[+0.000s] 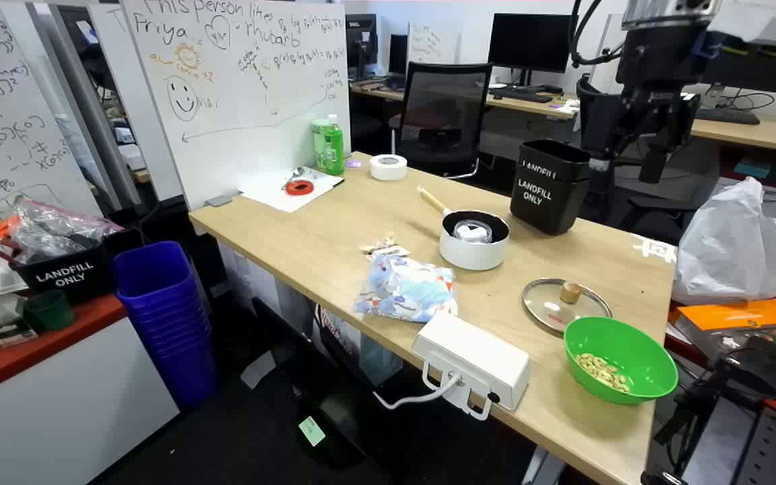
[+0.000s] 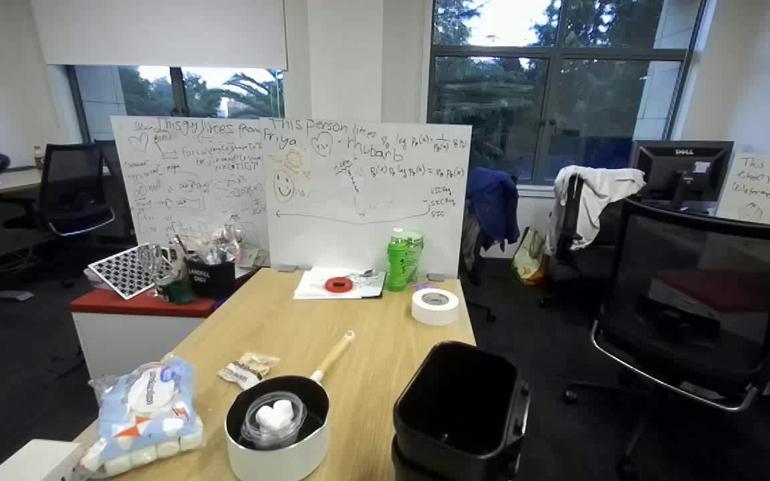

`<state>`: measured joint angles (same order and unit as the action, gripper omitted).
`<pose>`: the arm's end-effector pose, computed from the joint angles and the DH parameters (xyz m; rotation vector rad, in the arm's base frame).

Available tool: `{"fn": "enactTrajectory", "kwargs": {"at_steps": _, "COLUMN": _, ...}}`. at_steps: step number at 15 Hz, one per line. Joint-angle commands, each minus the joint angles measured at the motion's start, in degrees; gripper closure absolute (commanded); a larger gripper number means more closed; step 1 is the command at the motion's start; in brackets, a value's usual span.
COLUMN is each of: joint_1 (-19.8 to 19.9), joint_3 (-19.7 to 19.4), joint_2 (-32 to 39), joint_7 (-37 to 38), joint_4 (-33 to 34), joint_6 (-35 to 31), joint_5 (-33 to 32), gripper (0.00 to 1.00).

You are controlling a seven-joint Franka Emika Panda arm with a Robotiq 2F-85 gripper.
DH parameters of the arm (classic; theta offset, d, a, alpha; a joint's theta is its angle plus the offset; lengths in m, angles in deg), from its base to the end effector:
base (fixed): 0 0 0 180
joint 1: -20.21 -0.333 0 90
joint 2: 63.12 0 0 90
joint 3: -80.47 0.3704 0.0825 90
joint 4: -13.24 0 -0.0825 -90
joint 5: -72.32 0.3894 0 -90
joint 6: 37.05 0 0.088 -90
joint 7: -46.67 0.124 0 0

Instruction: Move the blue plastic bag and place it near the trash can

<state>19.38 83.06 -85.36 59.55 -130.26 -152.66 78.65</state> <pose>0.3863 0.0318 0.4436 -3.0527 0.3403 0.1671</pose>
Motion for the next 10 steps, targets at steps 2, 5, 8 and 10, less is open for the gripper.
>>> {"fn": "enactTrajectory", "kwargs": {"at_steps": 2, "joint_1": 0.2, "joint_3": 0.2, "joint_2": 0.0, "joint_7": -0.1, "joint_4": 0.1, "joint_6": 0.1, "joint_5": 0.1, "gripper": 0.0}}
{"fn": "enactTrajectory", "kwargs": {"at_steps": 5, "joint_1": 0.2, "joint_3": 0.2, "joint_2": 0.0, "joint_7": -0.1, "joint_4": 0.1, "joint_6": 0.1, "joint_5": 0.1, "gripper": 0.0}}
{"fn": "enactTrajectory", "kwargs": {"at_steps": 8, "joint_1": 0.1, "joint_3": 0.6, "joint_2": 0.3, "joint_7": 0.5, "joint_4": 0.1, "joint_6": -0.6, "joint_5": 0.1, "gripper": 0.0}}
{"fn": "enactTrajectory", "kwargs": {"at_steps": 10, "joint_1": -0.2, "joint_3": 1.5, "joint_2": 1.3, "joint_7": 1.7, "joint_4": 0.4, "joint_6": -2.1, "joint_5": 0.0, "gripper": 0.0}}
